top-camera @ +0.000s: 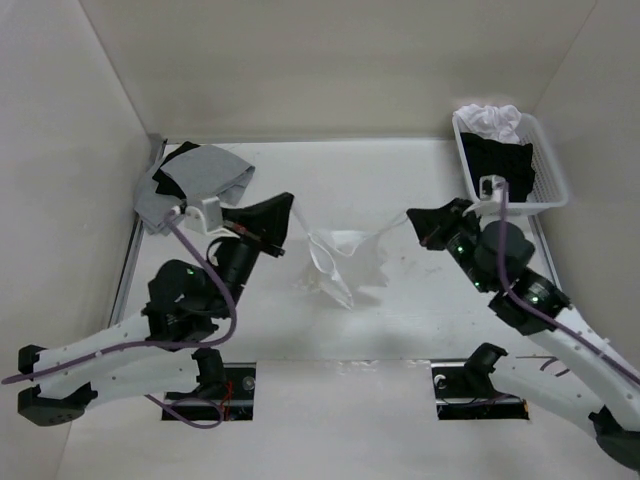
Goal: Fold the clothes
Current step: Flatten the tank top out
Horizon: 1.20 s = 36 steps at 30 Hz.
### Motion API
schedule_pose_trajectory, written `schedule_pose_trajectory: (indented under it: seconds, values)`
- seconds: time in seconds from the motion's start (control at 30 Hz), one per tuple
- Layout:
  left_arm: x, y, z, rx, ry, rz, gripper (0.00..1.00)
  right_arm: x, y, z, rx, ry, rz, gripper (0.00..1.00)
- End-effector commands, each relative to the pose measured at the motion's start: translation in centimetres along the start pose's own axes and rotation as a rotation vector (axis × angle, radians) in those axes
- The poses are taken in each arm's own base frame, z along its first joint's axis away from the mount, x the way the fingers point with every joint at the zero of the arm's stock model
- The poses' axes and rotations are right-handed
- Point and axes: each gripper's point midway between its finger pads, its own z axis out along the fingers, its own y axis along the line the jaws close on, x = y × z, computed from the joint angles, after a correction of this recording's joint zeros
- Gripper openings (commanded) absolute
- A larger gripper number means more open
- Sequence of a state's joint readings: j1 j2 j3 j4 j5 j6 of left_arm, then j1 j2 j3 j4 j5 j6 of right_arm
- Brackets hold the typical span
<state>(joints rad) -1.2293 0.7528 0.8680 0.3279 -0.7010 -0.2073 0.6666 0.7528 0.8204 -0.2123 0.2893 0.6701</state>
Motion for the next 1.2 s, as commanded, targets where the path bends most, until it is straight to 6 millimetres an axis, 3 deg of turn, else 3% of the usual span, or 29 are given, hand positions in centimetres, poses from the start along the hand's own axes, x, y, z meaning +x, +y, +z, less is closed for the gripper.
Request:
schedule_pose_trajectory:
  seconds: [0.0,0.03,0.07,0.1,0.17,0.33,0.43,0.47,0.53,0.63,0.8,0.9,1.07,1.17]
  values:
    - [-7.7,0.5,0.0,-0.050,-0.147,0.043,0.01,-9.7,6.7,-5.4,-0.096,-0.209,-0.091,0.00]
    - [-9.2,0.2,-0.2,-0.040,-0.177,0.030,0.01,-10.2,7.1,-5.7,-0.101,-0.219,-0.095,0.00]
    - [-12.0,-0.4,-0.6,-0.024,-0.226,0.014,0.01,-12.7,9.5,-7.8,-0.143,-0.264,-0.114,0.00]
    - [-13.4,-0.6,-0.9,-0.016,-0.247,0.001,0.01,-13.9,10.8,-8.9,-0.170,-0.281,-0.126,0.00]
    - [-15.5,-1.2,-1.4,0.008,-0.275,-0.021,0.01,-15.9,13.0,-11.0,-0.216,-0.303,-0.146,0.00]
    - [-19.2,-2.6,-2.3,0.065,-0.329,-0.054,0.01,-18.2,15.7,-13.4,-0.259,-0.330,-0.180,0.00]
    - [-18.2,-2.9,-2.3,0.073,-0.310,-0.032,0.01,-16.5,15.8,-12.7,-0.226,-0.333,-0.226,0.01]
    - [-16.6,-2.3,-1.8,0.034,-0.306,0.024,0.02,-15.4,16.1,-11.9,-0.206,-0.337,-0.269,0.01]
    - [-14.9,-1.2,-0.6,-0.049,-0.298,0.100,0.02,-15.6,15.9,-10.0,-0.142,-0.376,-0.322,0.01]
    - [-14.3,-0.8,0.2,-0.084,-0.300,0.135,0.02,-15.7,16.0,-8.5,-0.112,-0.381,-0.362,0.00]
    - [-17.7,-1.9,-1.2,-0.026,-0.340,0.081,0.01,-16.5,18.6,-10.8,-0.211,-0.362,-0.344,0.00]
    - [-18.9,-2.0,-2.1,-0.001,-0.356,0.049,0.01,-15.0,20.2,-12.1,-0.258,-0.319,-0.367,0.00]
    - [-19.2,-3.2,-2.5,0.038,-0.356,0.035,0.00,-14.6,21.8,-14.3,-0.304,-0.300,-0.377,0.00]
    - [-19.3,-3.7,-2.5,0.046,-0.359,0.043,0.00,-14.6,21.8,-14.6,-0.304,-0.312,-0.375,0.00]
